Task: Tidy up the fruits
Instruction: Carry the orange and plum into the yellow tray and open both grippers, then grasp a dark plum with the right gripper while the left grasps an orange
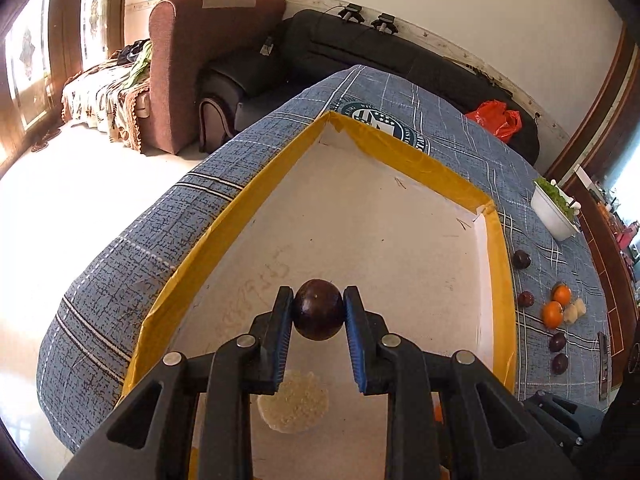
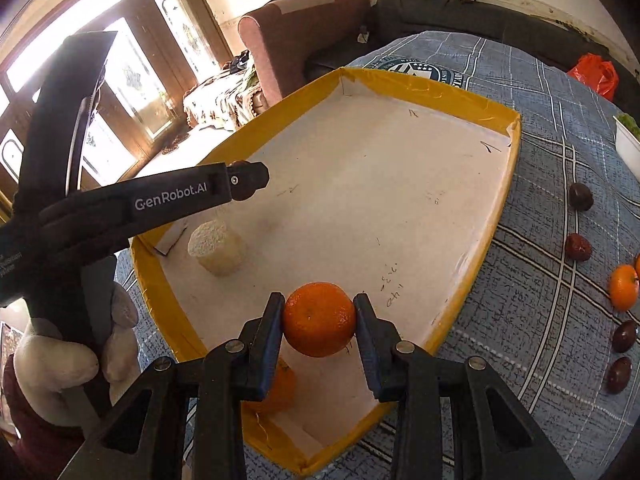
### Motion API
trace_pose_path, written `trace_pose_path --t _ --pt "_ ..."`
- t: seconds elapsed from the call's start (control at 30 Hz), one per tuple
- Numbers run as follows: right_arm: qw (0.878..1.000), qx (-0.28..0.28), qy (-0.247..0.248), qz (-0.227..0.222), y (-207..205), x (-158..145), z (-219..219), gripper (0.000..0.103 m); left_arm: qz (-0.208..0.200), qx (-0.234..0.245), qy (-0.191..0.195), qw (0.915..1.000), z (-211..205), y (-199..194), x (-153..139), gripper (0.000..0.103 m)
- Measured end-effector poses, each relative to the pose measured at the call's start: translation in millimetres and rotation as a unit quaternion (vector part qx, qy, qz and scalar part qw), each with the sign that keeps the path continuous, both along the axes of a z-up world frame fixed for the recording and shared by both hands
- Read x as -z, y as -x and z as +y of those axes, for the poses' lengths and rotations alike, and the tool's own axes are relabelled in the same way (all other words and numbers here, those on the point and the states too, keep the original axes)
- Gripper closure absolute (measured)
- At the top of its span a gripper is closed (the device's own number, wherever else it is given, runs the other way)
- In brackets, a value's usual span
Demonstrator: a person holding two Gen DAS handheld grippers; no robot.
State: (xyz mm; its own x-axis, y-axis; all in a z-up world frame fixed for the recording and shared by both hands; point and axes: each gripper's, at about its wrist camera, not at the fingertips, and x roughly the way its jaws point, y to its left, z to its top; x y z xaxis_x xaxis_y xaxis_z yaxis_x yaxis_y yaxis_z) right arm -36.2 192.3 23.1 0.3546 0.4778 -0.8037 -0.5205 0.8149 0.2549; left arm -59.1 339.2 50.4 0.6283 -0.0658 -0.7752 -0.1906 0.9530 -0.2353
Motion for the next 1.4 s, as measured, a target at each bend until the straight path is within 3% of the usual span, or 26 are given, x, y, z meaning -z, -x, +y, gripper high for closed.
trace_pose_path --t 0.07,0.13,0.4,0.53,0.67,0.8,0.93,1.4 --pt "1.000 -0.002 0.001 -0.003 -1 0 3 0.060 -0.005 -0.007 -0.001 1.0000 1 4 -4 0.060" --pt "1.000 0.001 -0.004 -0.001 -1 0 2 0.053 -0.015 -0.013 0.000 0.9998 -1 9 -11 0.052" --pt "0.999 0.032 -0.036 -0.015 11 -25 -34 0.048 -0.054 -0.012 0.005 0.9984 -21 37 -45 0.039" --pt "0.996 0.066 -0.048 -0.024 21 -36 -82 0.047 -0.074 0.007 0.006 0.9972 -43 54 -60 0.030" --pt "0.990 0.130 -0.045 -0.038 28 -43 -157 0.044 -0.088 0.034 0.006 0.9955 -69 66 -69 0.027" --pt "0.976 0.212 -0.031 -0.031 31 -36 -236 0.044 -0.085 0.068 0.013 0.9940 -101 65 -67 0.027" --pt "0.966 0.256 -0.031 -0.014 34 -22 -281 0.044 -0.068 0.108 0.011 0.9917 -137 60 -57 0.027" --pt "0.976 0.217 -0.027 -0.012 -3 13 -243 0.044 -0.033 0.165 -0.009 0.9856 -203 14 -31 0.027"
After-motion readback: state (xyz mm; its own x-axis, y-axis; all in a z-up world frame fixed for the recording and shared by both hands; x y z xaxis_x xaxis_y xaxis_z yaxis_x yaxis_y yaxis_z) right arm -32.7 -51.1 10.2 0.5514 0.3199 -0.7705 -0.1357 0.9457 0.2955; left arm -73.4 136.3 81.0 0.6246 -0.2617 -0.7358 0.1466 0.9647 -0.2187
